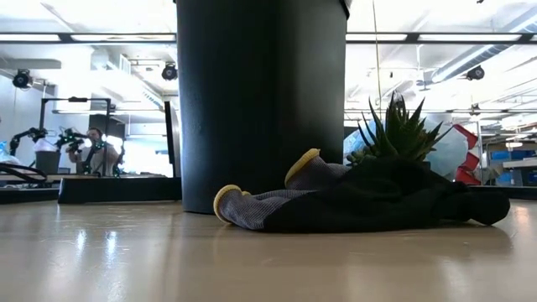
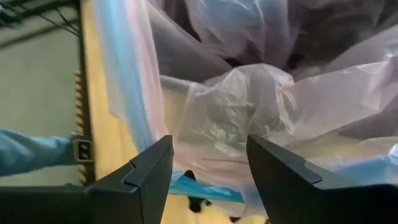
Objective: Place trash/remove bag and relplace
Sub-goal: Insert the trash bag into the trash bin
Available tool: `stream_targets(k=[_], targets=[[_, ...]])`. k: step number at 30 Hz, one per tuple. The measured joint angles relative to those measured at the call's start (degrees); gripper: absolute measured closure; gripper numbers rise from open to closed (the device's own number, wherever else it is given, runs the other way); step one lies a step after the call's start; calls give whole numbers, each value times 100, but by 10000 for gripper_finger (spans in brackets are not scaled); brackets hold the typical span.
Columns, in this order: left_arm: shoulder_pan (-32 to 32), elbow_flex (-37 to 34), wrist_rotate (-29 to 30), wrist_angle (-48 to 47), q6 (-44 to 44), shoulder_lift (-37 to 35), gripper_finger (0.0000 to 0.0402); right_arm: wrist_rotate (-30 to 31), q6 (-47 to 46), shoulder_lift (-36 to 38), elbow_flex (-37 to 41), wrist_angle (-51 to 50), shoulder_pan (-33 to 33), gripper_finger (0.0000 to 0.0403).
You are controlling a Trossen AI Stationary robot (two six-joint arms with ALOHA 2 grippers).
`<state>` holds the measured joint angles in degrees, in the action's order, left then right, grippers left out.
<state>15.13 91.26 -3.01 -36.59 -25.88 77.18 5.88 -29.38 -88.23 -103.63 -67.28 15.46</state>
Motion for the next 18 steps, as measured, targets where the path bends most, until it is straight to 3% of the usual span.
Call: stream_targets(k=[10,18], targets=[[465,-17,673,-92,-24,411,90,-37,32,129,-22,-891,4,210],[470,234,987,-35,93,104,90,-134,309,335,-698,-1187,17,210]])
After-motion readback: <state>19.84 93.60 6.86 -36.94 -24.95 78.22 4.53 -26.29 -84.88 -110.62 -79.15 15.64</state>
